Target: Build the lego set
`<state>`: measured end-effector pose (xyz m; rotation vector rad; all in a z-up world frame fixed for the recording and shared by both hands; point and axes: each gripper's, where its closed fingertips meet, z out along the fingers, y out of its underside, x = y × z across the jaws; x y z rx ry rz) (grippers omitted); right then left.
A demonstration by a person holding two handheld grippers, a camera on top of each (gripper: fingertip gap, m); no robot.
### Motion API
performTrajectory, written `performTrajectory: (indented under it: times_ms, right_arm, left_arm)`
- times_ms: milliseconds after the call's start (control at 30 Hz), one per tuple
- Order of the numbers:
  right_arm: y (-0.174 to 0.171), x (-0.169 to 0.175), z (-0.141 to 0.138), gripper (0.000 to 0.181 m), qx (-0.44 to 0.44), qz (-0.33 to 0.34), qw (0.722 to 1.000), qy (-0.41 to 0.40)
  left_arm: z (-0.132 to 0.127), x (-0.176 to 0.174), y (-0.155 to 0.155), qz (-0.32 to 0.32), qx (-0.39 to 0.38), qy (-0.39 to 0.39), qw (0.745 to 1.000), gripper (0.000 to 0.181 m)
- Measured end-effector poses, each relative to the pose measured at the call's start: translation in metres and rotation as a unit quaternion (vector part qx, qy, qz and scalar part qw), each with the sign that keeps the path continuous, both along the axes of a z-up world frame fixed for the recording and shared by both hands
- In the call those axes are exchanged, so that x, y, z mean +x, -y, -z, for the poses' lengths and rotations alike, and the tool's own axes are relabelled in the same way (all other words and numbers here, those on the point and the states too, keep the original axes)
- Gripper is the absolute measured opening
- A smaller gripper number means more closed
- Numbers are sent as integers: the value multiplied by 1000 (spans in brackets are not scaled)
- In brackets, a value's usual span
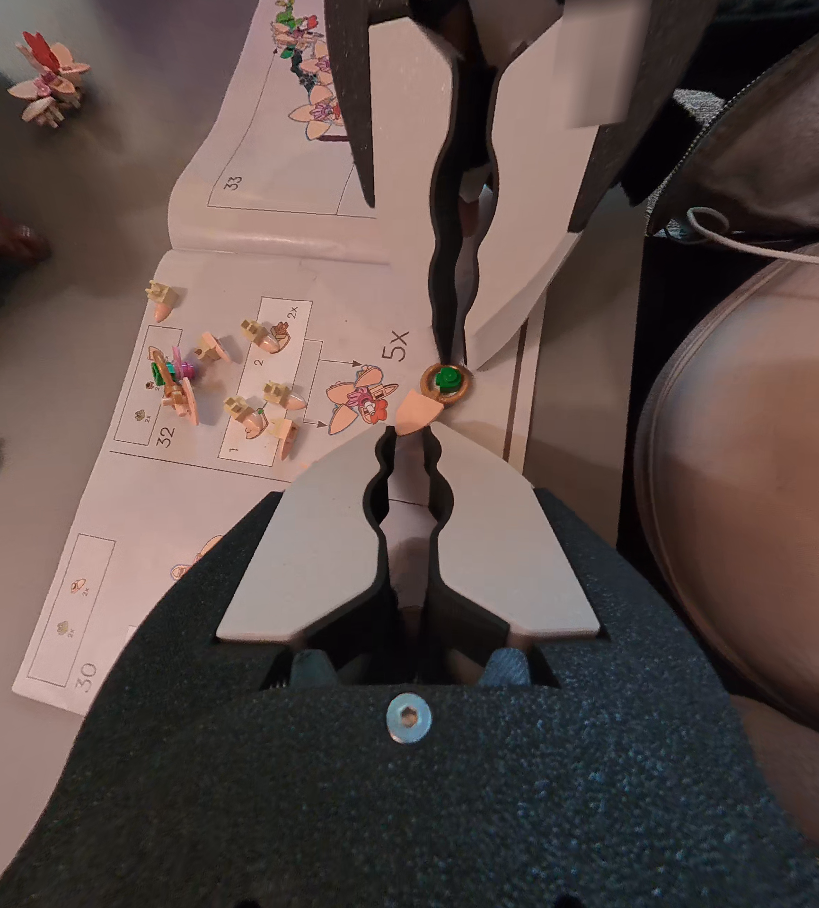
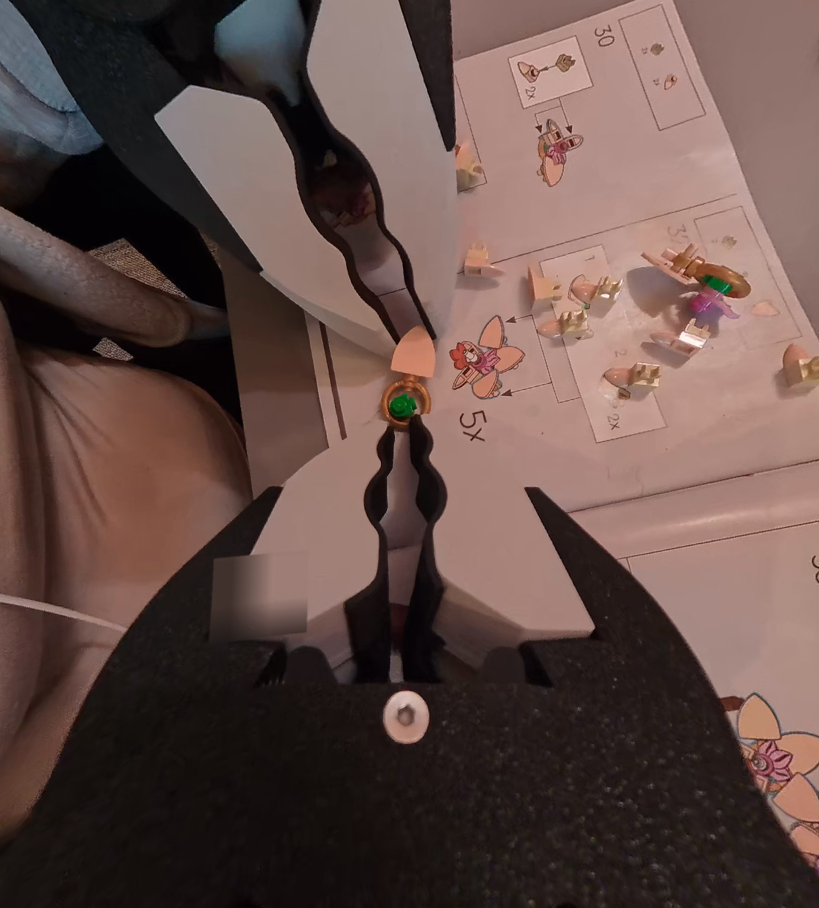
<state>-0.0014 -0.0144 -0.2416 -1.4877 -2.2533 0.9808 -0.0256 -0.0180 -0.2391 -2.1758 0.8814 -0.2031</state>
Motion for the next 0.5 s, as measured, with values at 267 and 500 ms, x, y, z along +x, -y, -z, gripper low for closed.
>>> performTrajectory:
  times_ms: [267,500]
  right_arm:
    - [3,3,0,6,7,-11,1000,5]
    - [-5,-3,1,11,-17,8,1000,-7]
  left_arm:
    - [0,-6,-6,20,7,-20,1000,13]
    - [-1,-5,-11,42,21,-31,998,13]
